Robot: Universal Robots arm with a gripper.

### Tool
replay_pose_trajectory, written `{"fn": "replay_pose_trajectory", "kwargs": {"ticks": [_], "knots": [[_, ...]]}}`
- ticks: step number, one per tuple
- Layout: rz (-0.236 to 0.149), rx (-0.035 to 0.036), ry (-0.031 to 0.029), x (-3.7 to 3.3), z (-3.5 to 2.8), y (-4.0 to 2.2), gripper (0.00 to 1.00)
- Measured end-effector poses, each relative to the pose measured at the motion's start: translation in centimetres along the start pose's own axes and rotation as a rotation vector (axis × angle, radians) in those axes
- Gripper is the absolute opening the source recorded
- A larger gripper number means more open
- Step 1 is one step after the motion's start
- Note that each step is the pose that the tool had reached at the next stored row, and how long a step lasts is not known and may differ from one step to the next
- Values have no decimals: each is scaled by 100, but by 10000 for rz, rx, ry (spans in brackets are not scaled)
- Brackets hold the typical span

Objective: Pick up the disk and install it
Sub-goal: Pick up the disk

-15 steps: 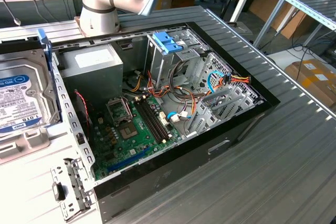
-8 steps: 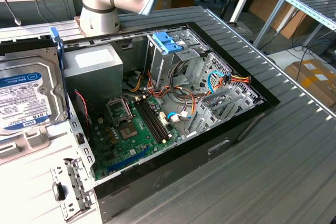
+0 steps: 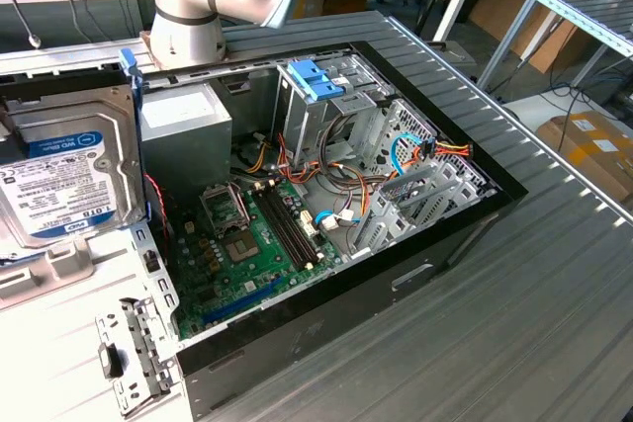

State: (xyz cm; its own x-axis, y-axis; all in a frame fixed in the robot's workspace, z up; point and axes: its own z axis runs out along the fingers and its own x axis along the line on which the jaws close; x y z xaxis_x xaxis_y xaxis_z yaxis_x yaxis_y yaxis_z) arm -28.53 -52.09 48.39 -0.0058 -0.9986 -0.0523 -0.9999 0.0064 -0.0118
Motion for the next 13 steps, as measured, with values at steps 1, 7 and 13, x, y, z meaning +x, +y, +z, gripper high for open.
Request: {"fn": "replay_pose_trajectory", "kwargs": {"ticks": [1, 7, 13], "knots": [[0, -1, 1, 0, 0, -25, 37], [0, 0, 0, -1, 4, -103, 37], [0, 0, 0, -1, 9, -218, 37]]}}
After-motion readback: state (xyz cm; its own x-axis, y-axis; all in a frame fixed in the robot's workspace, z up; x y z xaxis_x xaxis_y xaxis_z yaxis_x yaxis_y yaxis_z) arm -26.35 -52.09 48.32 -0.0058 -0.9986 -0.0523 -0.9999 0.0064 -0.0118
